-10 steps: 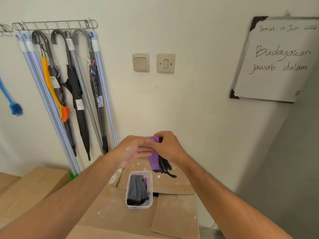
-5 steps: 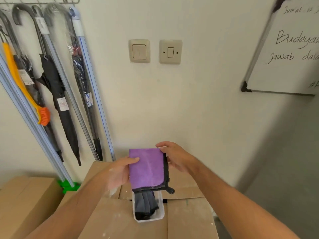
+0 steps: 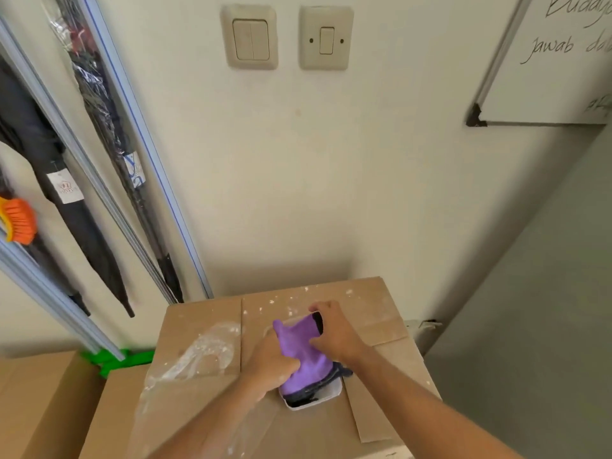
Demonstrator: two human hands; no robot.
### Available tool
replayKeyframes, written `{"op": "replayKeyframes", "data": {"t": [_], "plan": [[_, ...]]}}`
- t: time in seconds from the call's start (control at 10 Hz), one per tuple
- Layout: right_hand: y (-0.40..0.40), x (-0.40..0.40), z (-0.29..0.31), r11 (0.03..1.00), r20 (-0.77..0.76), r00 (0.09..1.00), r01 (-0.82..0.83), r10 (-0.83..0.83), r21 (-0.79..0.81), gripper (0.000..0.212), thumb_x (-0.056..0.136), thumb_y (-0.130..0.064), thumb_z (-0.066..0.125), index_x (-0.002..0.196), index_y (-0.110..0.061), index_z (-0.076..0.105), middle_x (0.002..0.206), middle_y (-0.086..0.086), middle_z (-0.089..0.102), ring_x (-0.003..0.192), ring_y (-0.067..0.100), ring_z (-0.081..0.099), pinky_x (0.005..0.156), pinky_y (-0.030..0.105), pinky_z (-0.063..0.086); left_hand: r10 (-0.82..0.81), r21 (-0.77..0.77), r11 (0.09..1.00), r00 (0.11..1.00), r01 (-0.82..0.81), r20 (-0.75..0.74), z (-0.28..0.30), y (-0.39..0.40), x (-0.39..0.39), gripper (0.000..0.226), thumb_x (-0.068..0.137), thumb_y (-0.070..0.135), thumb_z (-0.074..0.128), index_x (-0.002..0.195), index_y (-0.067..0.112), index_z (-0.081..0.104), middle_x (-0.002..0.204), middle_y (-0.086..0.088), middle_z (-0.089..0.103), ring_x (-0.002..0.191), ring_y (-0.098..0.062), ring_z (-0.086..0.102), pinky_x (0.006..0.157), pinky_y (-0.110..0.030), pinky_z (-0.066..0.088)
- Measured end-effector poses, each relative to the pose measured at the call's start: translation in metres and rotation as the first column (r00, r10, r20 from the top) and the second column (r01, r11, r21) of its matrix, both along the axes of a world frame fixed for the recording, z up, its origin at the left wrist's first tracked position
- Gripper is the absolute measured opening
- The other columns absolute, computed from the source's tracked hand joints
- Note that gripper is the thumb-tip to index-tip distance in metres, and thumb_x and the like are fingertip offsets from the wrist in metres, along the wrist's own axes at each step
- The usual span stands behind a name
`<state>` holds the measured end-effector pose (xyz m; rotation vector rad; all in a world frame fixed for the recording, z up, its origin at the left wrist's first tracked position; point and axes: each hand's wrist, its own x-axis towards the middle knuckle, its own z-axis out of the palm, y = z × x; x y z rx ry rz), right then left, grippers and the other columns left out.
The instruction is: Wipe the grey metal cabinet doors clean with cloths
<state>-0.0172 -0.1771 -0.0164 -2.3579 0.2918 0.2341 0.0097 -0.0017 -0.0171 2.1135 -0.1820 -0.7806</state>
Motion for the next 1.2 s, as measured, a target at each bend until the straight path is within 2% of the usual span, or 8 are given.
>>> {"op": "replayKeyframes", "data": {"t": [0.1, 0.2, 0.3, 0.4, 0.5, 0.8, 0.9, 1.2], "plan": [[0.004, -0.006, -0.007, 0.985, 0.101, 0.994, -0.026, 0.044, -0.172, 0.053, 0.089, -0.011, 0.071, 0.138, -0.014, 0.052, 0.143, 0.005, 0.035, 0.125, 0.022, 0.048, 0.106, 0.032, 0.046, -0.249, 0.349, 0.928, 0.91, 0.128, 0.331, -0.007, 0.0, -0.002, 0.104, 0.086, 0.03, 0.075, 0.163, 0.007, 0.008, 0.161, -0.006, 0.031, 0.149, -0.028, 0.036, 0.116, -0.029, 0.033], [0.002, -0.013, -0.001, 0.872, 0.129, 0.957, -0.174, 0.258, -0.457, 0.029, 0.093, -0.024, 0.062, 0.118, -0.01, 0.064, 0.134, 0.009, 0.047, 0.122, 0.027, 0.044, 0.105, 0.043, 0.044, -0.513, 0.587, 0.794, 0.692, 0.157, 0.508, -0.013, 0.006, -0.002, 0.088, 0.088, 0.052, 0.066, 0.16, 0.022, 0.025, 0.165, -0.006, 0.023, 0.154, -0.029, 0.021, 0.126, -0.042, 0.016], [-0.002, -0.021, 0.0, 0.735, -0.029, 0.896, -0.382, 0.444, -0.561, 0.033, 0.09, -0.023, 0.06, 0.119, -0.012, 0.069, 0.139, 0.008, 0.051, 0.128, 0.027, 0.042, 0.105, 0.044, 0.04, -0.643, 0.595, 0.74, 0.588, 0.314, 0.49, -0.024, 0.012, 0.003, 0.055, 0.092, 0.055, 0.051, 0.138, 0.024, 0.055, 0.146, -0.001, 0.047, 0.138, -0.025, 0.042, 0.116, -0.038, 0.033], [-0.003, -0.028, -0.012, 0.597, -0.15, 0.85, -0.47, 0.506, -0.651, 0.041, 0.095, -0.025, 0.059, 0.132, -0.009, 0.062, 0.159, 0.01, 0.037, 0.138, 0.031, 0.038, 0.106, 0.047, 0.037, -0.687, 0.594, 0.708, 0.569, 0.381, 0.453, -0.033, 0.018, 0.001, 0.083, 0.081, 0.067, 0.019, 0.143, 0.024, 0.054, 0.144, 0.002, 0.052, 0.136, -0.022, 0.048, 0.116, -0.036, 0.035], [0.001, -0.03, -0.016, 0.529, -0.151, 0.842, -0.453, 0.517, -0.717, 0.043, 0.097, -0.029, 0.061, 0.133, -0.007, 0.061, 0.159, 0.012, 0.038, 0.134, 0.031, 0.041, 0.103, 0.047, 0.037, -0.685, 0.591, 0.707, 0.585, 0.389, 0.435, -0.039, 0.019, 0.003, 0.074, 0.09, 0.062, 0.024, 0.145, 0.021, 0.052, 0.145, -0.002, 0.051, 0.136, -0.024, 0.047, 0.117, -0.036, 0.034], [0.008, -0.019, -0.041, 0.484, -0.133, 0.8, -0.476, 0.585, -0.734, 0.034, 0.085, -0.024, 0.077, 0.114, -0.007, 0.074, 0.123, 0.011, 0.067, 0.132, 0.032, 0.05, 0.111, 0.045, 0.04, -0.701, 0.56, 0.695, 0.598, 0.452, 0.387, -0.025, 0.024, 0.007, 0.046, 0.085, 0.035, 0.052, 0.128, 0.021, 0.058, 0.131, -0.001, 0.053, 0.125, -0.022, 0.048, 0.111, -0.03, 0.036], [0.01, -0.016, -0.047, 0.512, -0.137, 0.802, -0.492, 0.582, -0.705, 0.043, 0.087, -0.018, 0.077, 0.126, -0.003, 0.067, 0.132, 0.015, 0.06, 0.137, 0.034, 0.045, 0.119, 0.046, 0.035, -0.722, 0.579, 0.673, 0.579, 0.46, 0.379, -0.025, 0.02, 0.012, 0.046, 0.09, 0.039, 0.056, 0.132, 0.022, 0.056, 0.136, -0.002, 0.051, 0.129, -0.022, 0.045, 0.111, -0.03, 0.034], [0.004, -0.012, -0.007, 0.751, 0.183, 0.856, -0.297, 0.483, -0.59, 0.035, 0.084, -0.032, 0.055, 0.112, -0.013, 0.066, 0.122, 0.008, 0.057, 0.115, 0.03, 0.052, 0.101, 0.046, 0.048, -0.668, 0.514, 0.74, 0.563, 0.433, 0.487, 0.006, 0.012, 0.035, 0.046, 0.085, 0.05, 0.045, 0.122, 0.025, 0.056, 0.121, 0.005, 0.053, 0.116, -0.018, 0.047, 0.105, -0.037, 0.04]]}}
